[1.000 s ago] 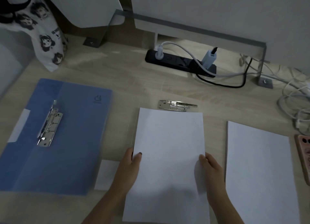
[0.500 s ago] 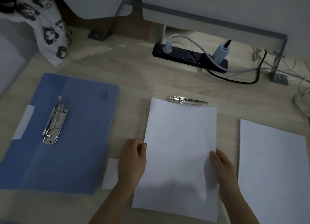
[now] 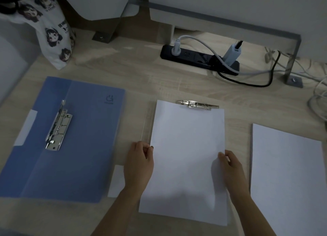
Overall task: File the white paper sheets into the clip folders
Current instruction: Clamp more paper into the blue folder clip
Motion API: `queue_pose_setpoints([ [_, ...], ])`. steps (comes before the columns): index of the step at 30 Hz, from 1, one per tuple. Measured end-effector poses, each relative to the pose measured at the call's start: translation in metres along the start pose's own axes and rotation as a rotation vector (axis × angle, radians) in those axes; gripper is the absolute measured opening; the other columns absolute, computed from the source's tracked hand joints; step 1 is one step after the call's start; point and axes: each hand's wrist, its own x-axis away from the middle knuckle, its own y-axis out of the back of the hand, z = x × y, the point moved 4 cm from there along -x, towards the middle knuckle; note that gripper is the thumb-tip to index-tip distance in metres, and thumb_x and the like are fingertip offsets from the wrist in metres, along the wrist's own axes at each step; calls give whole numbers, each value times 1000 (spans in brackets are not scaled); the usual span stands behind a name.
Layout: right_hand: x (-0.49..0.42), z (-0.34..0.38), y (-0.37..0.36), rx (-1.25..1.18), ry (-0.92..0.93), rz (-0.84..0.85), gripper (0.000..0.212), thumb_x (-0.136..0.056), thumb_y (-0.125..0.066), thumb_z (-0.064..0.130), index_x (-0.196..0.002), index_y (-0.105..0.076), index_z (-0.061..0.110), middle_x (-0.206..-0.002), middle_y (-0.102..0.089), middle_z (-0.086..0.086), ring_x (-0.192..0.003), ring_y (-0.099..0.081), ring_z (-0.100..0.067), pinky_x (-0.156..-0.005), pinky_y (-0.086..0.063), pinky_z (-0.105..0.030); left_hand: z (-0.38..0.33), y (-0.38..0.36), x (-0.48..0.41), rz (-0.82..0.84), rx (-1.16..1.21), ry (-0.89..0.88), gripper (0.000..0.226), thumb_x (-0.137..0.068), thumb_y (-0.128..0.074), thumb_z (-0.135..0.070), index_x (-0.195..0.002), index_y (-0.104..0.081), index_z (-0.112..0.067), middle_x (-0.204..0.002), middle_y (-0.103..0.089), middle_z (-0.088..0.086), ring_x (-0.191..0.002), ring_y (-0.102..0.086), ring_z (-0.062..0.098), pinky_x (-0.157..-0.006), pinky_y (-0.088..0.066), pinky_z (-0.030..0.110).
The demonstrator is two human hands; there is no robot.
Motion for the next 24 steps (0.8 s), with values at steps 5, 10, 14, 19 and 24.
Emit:
queue_pose_setpoints([
  [5,-4,-3,-2,88,8,-19,24,-96,-40,25,-90,-53,7,-67,-51,-1,-67,-50,-19,-67,-36,-32,0,0,-2,-13,-16,3,9,-93,-49,-25,-87,-48,-18,-90,-59,4,-73,-54,15,-55,-40,20],
  [10,-7,-4,-3,142,7,-37,19,-96,-40,26,-93,-51,12,-67,-49,4,-74,-50,-24,-71,-36,-32,1,1,-4,0,-43,11,10,-93,-48,-26,-86,-46,-19,-89,-57,2,-72,-54,16,-59,-44,25],
  [14,-3,3,-4,204,27,-54,28,-98,-37,27,-106,-52,6,-83,-55,-6,-79,-52,-26,-73,-39,-33,-1,2,-5,-2,-59,-3,11,-93,-48,-26,-85,-46,-19,-87,-57,3,-72,-54,16,-62,-48,30],
  [19,-1,7,-7,342,34,-103,32,-98,-34,29,-113,-48,4,-91,-63,-18,-87,-60,-38,-70,-40,-35,-2,2,-5,-25,-102,-5,12,-93,-48,-27,-89,-48,-16,-90,-58,3,-74,-55,18,-61,-49,30],
  [24,3,11,-8,527,77,-250,27,-95,-41,28,-102,-46,3,-88,-62,-19,-78,-60,-37,-62,-43,-36,-11,-1,4,-157,-221,-139,23,-86,-60,-12,-108,-54,-9,-114,-56,14,-94,-59,25,-67,-51,28],
])
